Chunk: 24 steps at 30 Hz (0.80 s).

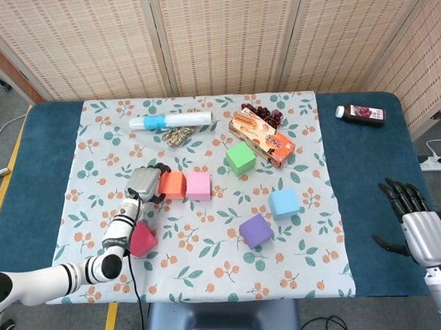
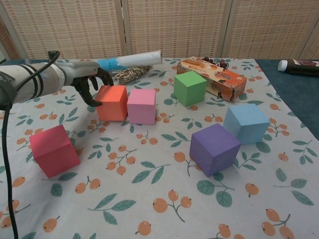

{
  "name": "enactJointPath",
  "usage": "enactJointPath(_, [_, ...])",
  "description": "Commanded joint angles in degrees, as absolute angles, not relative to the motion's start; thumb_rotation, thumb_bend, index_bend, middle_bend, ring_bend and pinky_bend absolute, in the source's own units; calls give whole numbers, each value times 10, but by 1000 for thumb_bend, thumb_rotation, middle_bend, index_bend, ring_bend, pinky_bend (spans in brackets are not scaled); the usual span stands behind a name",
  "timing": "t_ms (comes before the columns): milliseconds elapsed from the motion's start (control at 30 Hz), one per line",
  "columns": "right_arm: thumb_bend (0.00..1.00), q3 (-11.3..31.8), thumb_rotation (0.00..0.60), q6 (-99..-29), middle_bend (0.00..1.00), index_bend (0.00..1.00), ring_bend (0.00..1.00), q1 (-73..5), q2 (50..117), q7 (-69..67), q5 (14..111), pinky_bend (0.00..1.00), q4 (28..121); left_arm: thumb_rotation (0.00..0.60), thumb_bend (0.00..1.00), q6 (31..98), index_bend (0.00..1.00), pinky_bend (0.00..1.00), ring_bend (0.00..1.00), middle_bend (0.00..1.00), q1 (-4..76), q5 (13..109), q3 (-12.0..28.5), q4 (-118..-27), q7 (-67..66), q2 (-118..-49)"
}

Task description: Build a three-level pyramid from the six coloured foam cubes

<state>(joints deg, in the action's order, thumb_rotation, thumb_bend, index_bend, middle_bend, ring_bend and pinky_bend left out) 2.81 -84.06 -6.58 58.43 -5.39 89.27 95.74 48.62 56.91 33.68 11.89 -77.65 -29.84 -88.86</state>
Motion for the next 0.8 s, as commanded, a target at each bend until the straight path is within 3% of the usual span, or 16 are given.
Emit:
enactJointPath(33, [0,28,600,-842,0,0,0,-65,585,-56,894,0,955,600,341,478,233,287,199,107,573,325,117,-778,-302,-889])
enactJointPath(167, [0,28,600,-843,0,0,0,-64,585,-61,893,0,952,600,336,468,80,215,12,0,573,326,114,-790,-296,-879])
enactJointPath(300, [0,28,600,-845,0,0,0,-63,586,-65,895,0,949,600,334,464,37,147,0,0,571,337,112,-798,-287,-870])
enactJointPath(533, [0,27,600,-848,0,0,0,-61,586,-69,895,0,946,600,332,432,40,93,0,0,572,380,96,-791,-270,-856])
enactJointPath(800, [0,27,600,-849,0,0,0,-58,587,-71,893,0,944,600,334,411,138,94,0,0,580,404,97,-746,-240,-878])
